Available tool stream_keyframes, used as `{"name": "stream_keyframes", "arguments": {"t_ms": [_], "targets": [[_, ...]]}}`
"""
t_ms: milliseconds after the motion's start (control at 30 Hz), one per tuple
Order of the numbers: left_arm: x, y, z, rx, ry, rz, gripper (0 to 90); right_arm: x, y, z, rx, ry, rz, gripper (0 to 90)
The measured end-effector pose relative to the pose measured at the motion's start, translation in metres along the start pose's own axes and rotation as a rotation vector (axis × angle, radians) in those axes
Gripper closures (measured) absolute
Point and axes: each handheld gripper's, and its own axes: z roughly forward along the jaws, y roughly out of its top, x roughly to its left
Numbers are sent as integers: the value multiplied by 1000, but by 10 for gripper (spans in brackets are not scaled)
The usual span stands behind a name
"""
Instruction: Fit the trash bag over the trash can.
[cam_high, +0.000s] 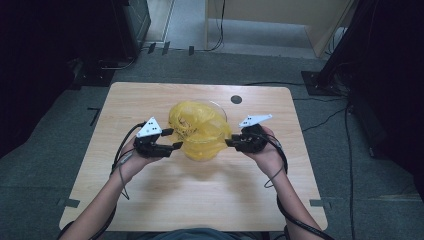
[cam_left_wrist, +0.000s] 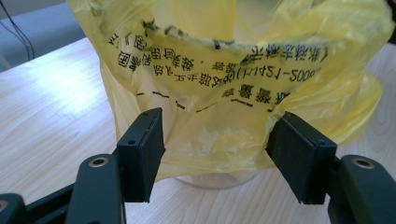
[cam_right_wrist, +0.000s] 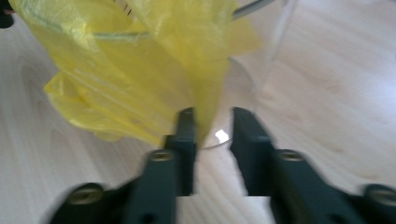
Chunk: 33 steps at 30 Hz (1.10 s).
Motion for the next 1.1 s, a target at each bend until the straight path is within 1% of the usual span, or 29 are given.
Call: {"name": "stream_keyframes", "arguments": {"t_ms": [33, 100, 133, 167, 200, 267, 333, 400, 467, 500, 600, 667, 700, 767, 800, 833, 867, 900, 933, 967, 1000, 1033, 1067, 1100], "targets": [[0, 2, -3, -13, -5, 5, 357, 0, 1, -3, -16, 1, -9, 629], [0, 6, -9, -28, -13, 6, 356, 0, 3, -9, -58, 3, -16, 474], [0, 8, -12, -31, -19, 6, 357, 1, 5, -13, -73, -3, -26, 440], [0, 11, -16, -37, -22, 8, 357, 2, 6, -16, -85, -7, -40, 442], [0, 13, -19, -40, -21, 17, 357, 4, 8, -20, -101, 2, -52, 437], [0, 18, -25, -51, -16, 29, 357, 6, 12, -27, -133, 24, -51, 415], [1, 23, -29, -61, -19, 29, 356, 8, 18, -30, -160, 24, -58, 415], [3, 27, -29, -59, -12, 40, 356, 8, 22, -31, -174, 24, -55, 435], [5, 28, -29, -62, -10, 35, 368, 6, 26, -29, -183, 20, -50, 452], [10, 27, -26, -61, -10, 14, 387, 5, 28, -28, -190, 17, -41, 457], [17, 28, -24, -59, -6, 11, 410, 2, 33, -23, -201, 21, -23, 459], [19, 29, -24, -63, -3, 6, 429, 2, 37, -20, -202, 20, -24, 466], [24, 31, -23, -74, 3, 1, 446, 2, 39, -19, -203, 22, -27, 477], [30, 35, -21, -74, 13, -8, 459, 2, 43, -17, -208, 26, -29, 503], [34, 36, -19, -77, 23, -14, 465, 2, 46, -16, -209, 25, -26, 531], [34, 36, -19, -77, 23, -14, 471, 1, 49, -14, -206, 18, -31, 555], [36, 38, -18, -76, 29, -20, 471, 1, 49, -14, -206, 18, -31, 555], [41, 40, -15, -79, 33, -30, 479, -2, 52, -11, -185, 3, -32, 633], [44, 42, -13, -85, 39, -35, 494, -4, 53, -10, -176, -1, -28, 660], [46, 42, -12, -86, 38, -39, 499, -6, 53, -8, -171, 0, -16, 704], [48, 43, -11, -88, 31, -57, 522, -8, 54, -7, -166, 2, -6, 734], [50, 43, -10, -91, 26, -64, 540, -9, 54, -7, -155, 3, 9, 780], [50, 43, -10, -91, 26, -64, 555, -10, 54, -6, -152, 6, 14, 799], [52, 44, -8, -88, 20, -67, 555, -10, 54, -6, -152, 6, 14, 799]]}}
